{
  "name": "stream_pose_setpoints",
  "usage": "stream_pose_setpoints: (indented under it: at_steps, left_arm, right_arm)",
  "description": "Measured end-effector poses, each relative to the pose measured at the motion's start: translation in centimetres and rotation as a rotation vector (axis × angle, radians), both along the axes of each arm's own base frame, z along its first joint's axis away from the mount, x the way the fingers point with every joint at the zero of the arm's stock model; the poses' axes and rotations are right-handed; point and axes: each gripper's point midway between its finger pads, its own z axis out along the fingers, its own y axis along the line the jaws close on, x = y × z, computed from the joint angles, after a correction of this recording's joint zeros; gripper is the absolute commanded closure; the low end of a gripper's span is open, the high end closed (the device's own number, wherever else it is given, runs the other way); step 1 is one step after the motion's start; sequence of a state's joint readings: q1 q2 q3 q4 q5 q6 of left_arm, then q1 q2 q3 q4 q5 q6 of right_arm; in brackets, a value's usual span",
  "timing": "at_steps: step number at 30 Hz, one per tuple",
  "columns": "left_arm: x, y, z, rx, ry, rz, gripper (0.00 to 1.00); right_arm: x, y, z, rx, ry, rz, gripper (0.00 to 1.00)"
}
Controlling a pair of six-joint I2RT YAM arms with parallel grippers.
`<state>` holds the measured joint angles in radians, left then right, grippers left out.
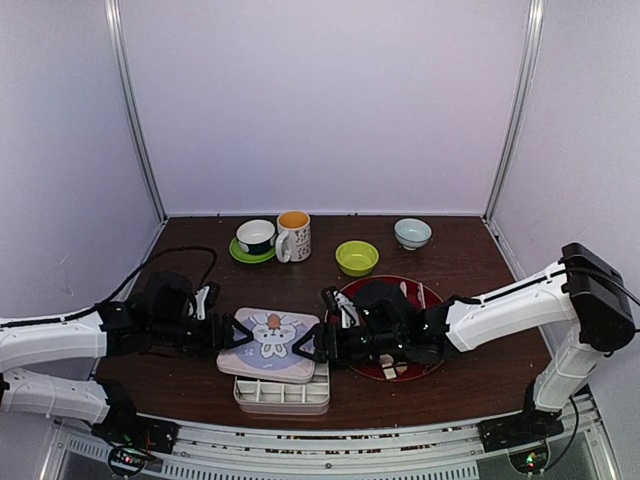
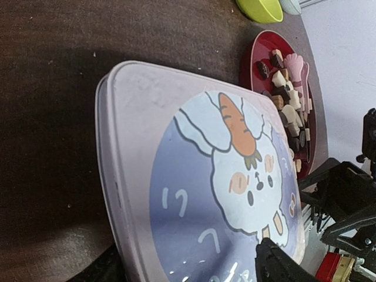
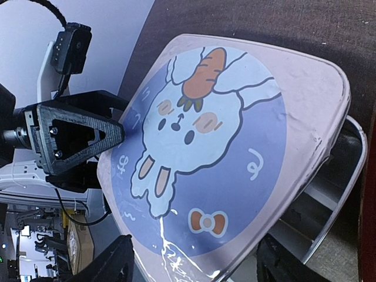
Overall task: Pack the chocolate
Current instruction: Move the box lid to the packing box, then pick up the box lid from the packing box.
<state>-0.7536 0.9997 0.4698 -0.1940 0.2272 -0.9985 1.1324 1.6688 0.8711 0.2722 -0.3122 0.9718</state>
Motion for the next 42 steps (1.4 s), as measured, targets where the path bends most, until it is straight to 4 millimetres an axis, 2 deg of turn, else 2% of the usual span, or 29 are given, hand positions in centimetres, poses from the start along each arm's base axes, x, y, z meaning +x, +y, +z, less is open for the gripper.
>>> stream_pose_setpoints:
  at_steps: [15,24,31,42]
  left_arm:
    - [2.1,0.1,-0.9,0.053,0.015,0.003,0.27]
    - [3.1,0.0,-1.2,0.041,0.031,-0.016,0.27]
    - [3.9,0.0,-2.0,0.048,0.058,-0.019,0.28]
    - [4.0,-0.3,-1.3,0.02,0.052,-0.031,0.3]
  right_arm:
    - [2.7,0.6,0.5,-0.066,-0.038,-0.039,0.26]
    - [4.6,0.4,-0.7,-0.096,-0.024,-0.071,0.26]
    - [5.5,0.5,-0.7,-0.095,-0.021,-0.075,0.26]
    - [5.7,0.2,-1.0,-0.107,-0.01,-0.079,0.27]
